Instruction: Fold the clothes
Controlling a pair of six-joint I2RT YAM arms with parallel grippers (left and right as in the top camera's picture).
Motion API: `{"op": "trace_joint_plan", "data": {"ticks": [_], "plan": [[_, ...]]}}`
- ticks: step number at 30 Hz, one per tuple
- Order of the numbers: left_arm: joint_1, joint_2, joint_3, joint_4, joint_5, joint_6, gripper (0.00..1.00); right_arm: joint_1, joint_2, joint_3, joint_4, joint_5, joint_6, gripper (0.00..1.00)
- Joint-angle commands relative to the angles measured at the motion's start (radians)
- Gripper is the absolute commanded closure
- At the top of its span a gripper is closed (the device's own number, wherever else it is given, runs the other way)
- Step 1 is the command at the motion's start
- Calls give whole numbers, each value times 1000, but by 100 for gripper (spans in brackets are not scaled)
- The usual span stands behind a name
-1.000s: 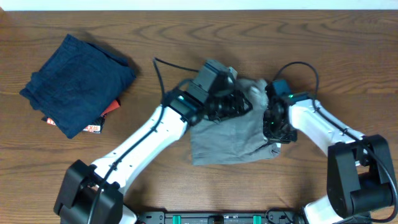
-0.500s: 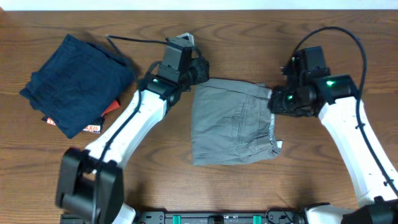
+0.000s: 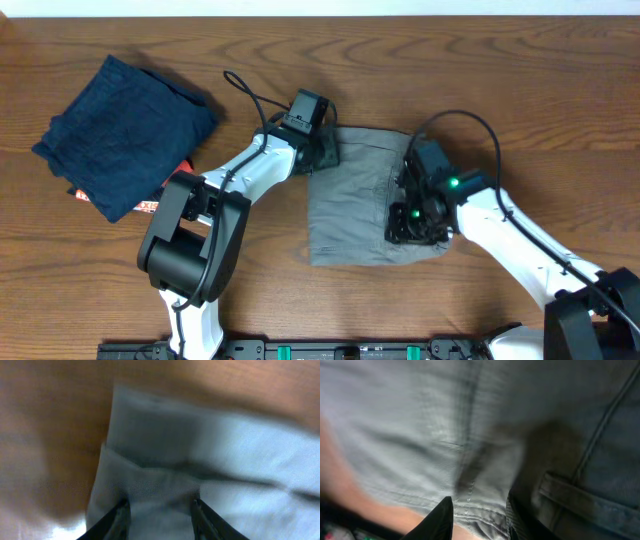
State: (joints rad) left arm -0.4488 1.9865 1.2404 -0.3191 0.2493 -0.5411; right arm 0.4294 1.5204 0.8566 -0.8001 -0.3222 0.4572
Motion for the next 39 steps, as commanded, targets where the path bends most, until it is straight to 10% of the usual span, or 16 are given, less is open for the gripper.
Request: {"op": "trace_joint_plan", "data": {"ticks": [1,9,15,21,24,30,39], "plan": [[-6,10,9,-112,27,32,55,8,5,-100,63,32,132,66],[-7,9,7,-562,56,64,55,-99,5,-190,219,381,233,66],[-9,-21,7,-765,275,55,55,-231,5,-188,521,396,39,66],[-9,-204,8,-677,231,55,50,-237,5,-167,587,365,-47,63],[-9,-288,7,-547,103,56,21,-233,5,-167,574,354,-47,60],[-6,-288,7,-326,29,216,2,-230,5,-167,564,318,-47,55],[-6,-92,7,-174,175,234,2,-230,5,-167,546,317,-47,51]]}}
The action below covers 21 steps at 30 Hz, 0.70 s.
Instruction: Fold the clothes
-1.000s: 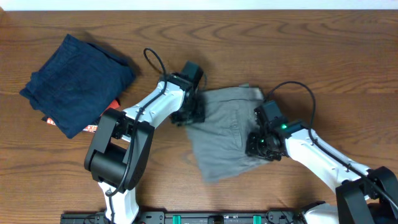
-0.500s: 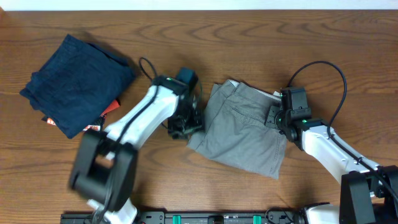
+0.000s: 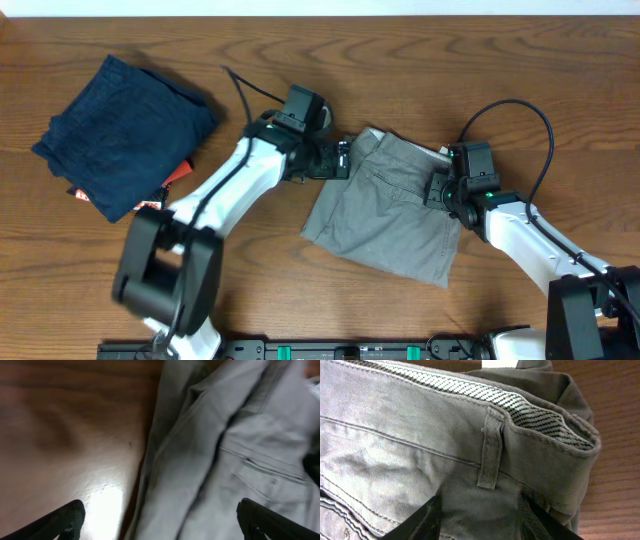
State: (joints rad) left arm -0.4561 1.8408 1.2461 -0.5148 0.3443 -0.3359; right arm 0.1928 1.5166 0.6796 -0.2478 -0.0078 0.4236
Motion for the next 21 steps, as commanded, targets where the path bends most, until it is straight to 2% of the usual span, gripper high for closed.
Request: {"op": "trace_joint_plan", "data": {"ticks": [1,7,8,11,13,16,17,21], "plan": [[0,79,2,43,112,29,2,7,9,10,-9,3,-14,51],[-36,209,2,79,244,25,1,6,9,10,-18,3,-14,50],[-47,223,2,79,270,25,5,6,9,10,-18,3,-14,50],[-84,247,2,83,296,25,26,6,9,10,-17,3,-14,50],[-109,246,2,90,296,29,44,6,8,10,-18,3,-14,50],[-126,238,2,117,296,29,91,6,8,10,-18,3,-14,51],[-125,233,3,125,295,29,94,6,6,11,-19,2,-15,50],[-82,178,13,119,266,29,94,5,-28,14,-40,3,-27,50]]}}
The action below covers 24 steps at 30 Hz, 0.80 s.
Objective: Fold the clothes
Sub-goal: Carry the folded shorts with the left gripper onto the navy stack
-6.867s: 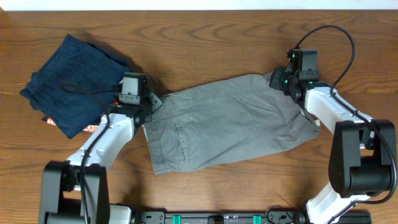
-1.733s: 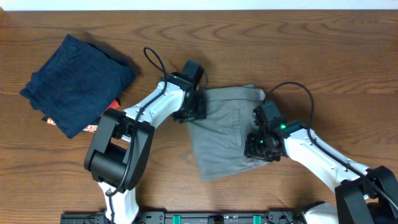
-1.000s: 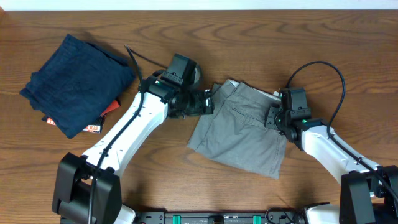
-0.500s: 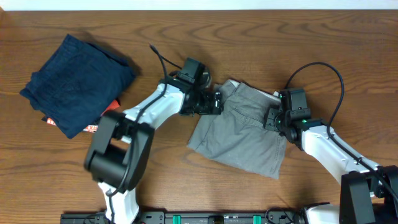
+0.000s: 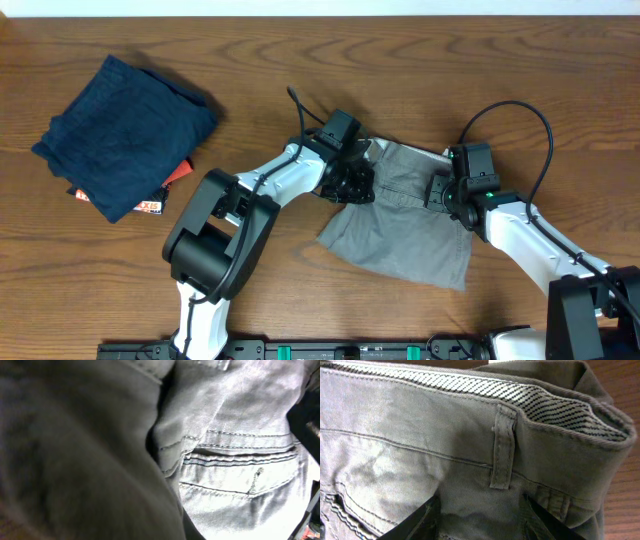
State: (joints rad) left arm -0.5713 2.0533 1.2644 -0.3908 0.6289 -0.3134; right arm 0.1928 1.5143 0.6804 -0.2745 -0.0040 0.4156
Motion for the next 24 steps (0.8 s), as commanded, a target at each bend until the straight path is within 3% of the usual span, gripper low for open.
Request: {"op": "trace_joint_plan", "data": {"ticks": [1,9,16,24], "plan": [[53,-63,-3,-18,-50,8,94,3,-43,14,-17,-6,-25,49],[302,-382,56,-185,-340,134,94,-45,-205,14,-95,-4,-74,45],[635,-633,64,-161,-364,177,94,-56,-239,13,-139,-5,-73,45],[991,-647,64,-102,-436,166,94,-55,-239,13,-147,-31,-73,45]]}}
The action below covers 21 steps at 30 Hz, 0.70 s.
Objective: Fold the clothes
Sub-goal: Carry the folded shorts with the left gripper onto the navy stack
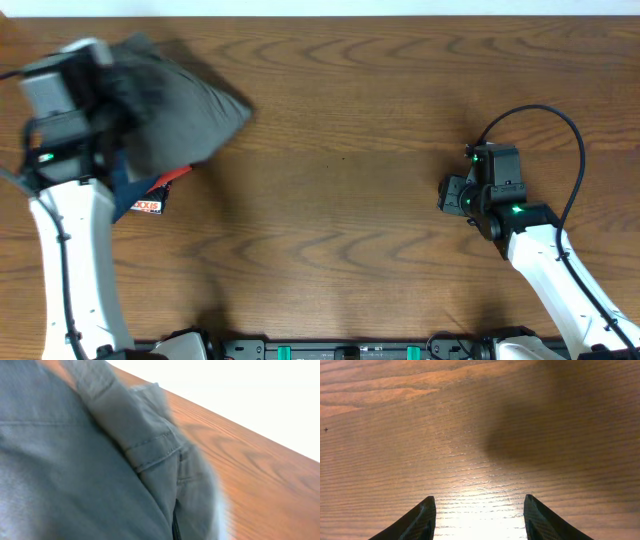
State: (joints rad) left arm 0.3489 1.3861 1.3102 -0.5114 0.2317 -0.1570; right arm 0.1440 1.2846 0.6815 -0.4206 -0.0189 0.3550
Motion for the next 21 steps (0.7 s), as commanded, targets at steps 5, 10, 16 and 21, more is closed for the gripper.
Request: {"op": "trace_joint_plan", "data": {"ticks": [5,10,16,21], "plan": [[183,111,18,-4,-38,-69,93,-6,-9,12,-3,-16,-13,45],[214,196,18,-44,-37,-111,72,-6,-9,12,-8,-16,-13,46],[230,213,18,-64,-39,-161,4,-6,-9,12,-18,-15,-13,45],[279,163,18,-65,-47,-247,2,-6,-9,12,-26,-15,-21,43]]}}
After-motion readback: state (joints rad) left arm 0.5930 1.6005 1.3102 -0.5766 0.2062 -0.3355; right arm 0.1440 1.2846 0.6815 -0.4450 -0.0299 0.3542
